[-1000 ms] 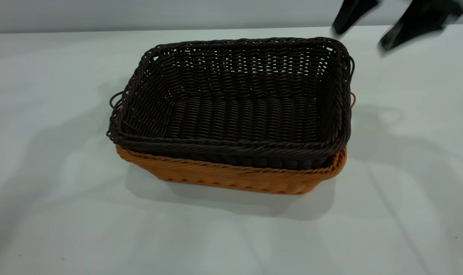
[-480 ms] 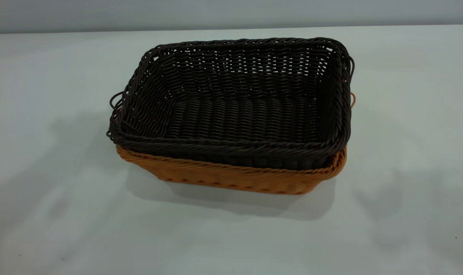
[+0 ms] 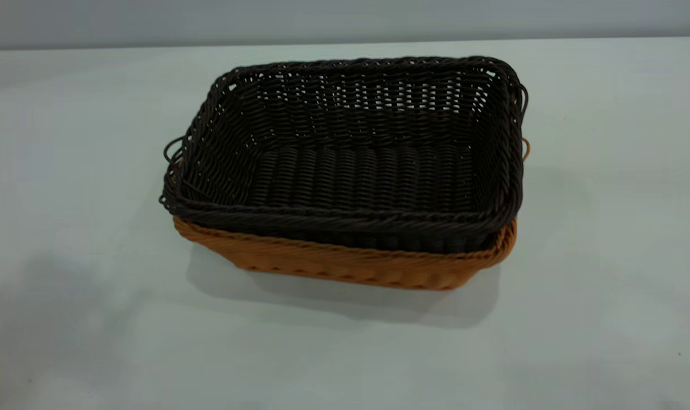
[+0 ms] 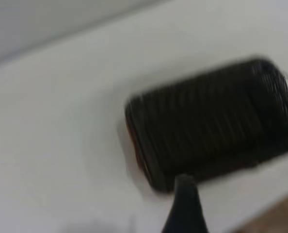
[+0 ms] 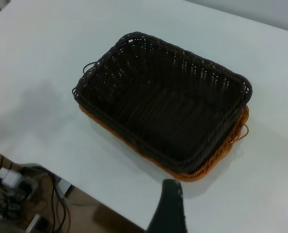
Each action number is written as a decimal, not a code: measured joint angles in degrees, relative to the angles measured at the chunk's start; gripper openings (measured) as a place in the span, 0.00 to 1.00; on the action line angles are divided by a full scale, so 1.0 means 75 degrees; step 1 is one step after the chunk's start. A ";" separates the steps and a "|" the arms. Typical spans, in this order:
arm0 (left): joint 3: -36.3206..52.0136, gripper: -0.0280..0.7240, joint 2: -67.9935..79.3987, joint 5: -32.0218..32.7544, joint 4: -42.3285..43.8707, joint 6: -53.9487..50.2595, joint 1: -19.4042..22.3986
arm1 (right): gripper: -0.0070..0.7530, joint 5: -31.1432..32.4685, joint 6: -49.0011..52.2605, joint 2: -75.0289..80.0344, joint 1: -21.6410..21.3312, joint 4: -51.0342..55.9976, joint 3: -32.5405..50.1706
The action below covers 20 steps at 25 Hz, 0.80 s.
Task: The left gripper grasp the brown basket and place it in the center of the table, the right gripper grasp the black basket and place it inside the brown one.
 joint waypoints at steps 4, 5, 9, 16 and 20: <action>0.0320 0.73 -0.0716 0.0001 0.0278 -0.0423 0.0000 | 0.78 0.0127 0.0131 -0.1190 0.0000 -0.0047 0.0767; 0.0512 0.73 -0.0916 0.0001 0.0315 -0.0474 0.0000 | 0.78 0.0185 0.0178 -0.1437 0.0000 -0.0096 0.0918; 0.1524 0.73 -0.2042 0.0001 0.0350 -0.0520 0.0000 | 0.78 0.0416 0.0337 -0.2241 0.0000 -0.0350 0.1414; 0.3610 0.73 -0.4300 0.0007 0.0383 -0.0519 0.0000 | 0.78 0.0375 0.0465 -0.3341 0.0000 -0.1363 0.2302; 0.4554 0.73 -0.5483 0.0007 0.0441 -0.0519 0.0000 | 0.78 0.0212 0.0609 -0.3772 0.0000 -0.1662 0.2715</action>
